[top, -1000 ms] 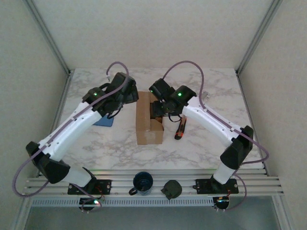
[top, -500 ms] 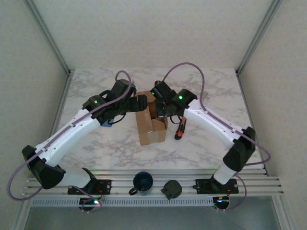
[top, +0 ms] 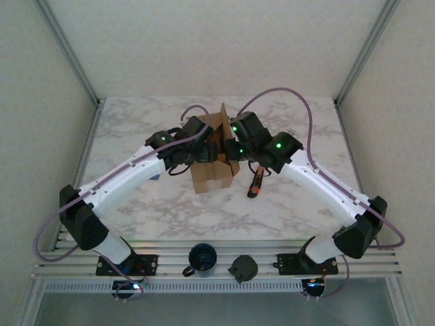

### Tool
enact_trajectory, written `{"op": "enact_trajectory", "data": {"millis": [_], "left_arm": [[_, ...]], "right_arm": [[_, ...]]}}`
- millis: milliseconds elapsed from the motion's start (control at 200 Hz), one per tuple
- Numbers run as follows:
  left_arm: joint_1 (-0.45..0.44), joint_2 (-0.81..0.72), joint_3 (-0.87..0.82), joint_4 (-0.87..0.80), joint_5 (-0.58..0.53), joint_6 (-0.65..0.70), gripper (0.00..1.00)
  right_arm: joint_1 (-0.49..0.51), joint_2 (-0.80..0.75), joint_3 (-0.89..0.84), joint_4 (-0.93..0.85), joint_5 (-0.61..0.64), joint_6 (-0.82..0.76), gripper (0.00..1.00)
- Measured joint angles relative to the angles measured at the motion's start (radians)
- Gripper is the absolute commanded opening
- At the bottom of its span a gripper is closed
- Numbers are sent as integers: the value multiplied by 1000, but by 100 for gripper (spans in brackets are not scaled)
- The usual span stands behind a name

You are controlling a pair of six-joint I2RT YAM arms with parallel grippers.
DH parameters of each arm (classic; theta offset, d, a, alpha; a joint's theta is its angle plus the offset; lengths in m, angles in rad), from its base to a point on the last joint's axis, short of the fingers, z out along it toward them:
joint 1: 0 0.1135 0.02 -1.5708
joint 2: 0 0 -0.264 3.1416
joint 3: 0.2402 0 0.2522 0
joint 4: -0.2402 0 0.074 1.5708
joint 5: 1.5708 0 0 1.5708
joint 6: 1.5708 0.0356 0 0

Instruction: Unpack the express box

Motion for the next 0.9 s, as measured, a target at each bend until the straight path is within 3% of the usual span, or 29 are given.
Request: {"op": "enact_trajectory", "data": {"millis": [175, 426, 896], "left_arm": [[-9, 44, 35, -48, -55, -23, 84], [-22, 90, 89, -103, -124, -45, 70], [-39, 63, 111, -111, -225, -46, 80]], "right_arm": [[6, 13, 0, 10, -7, 0, 0], [16, 64, 20, -5, 31, 5, 0], [18, 128, 83, -39, 60, 23, 0]]}}
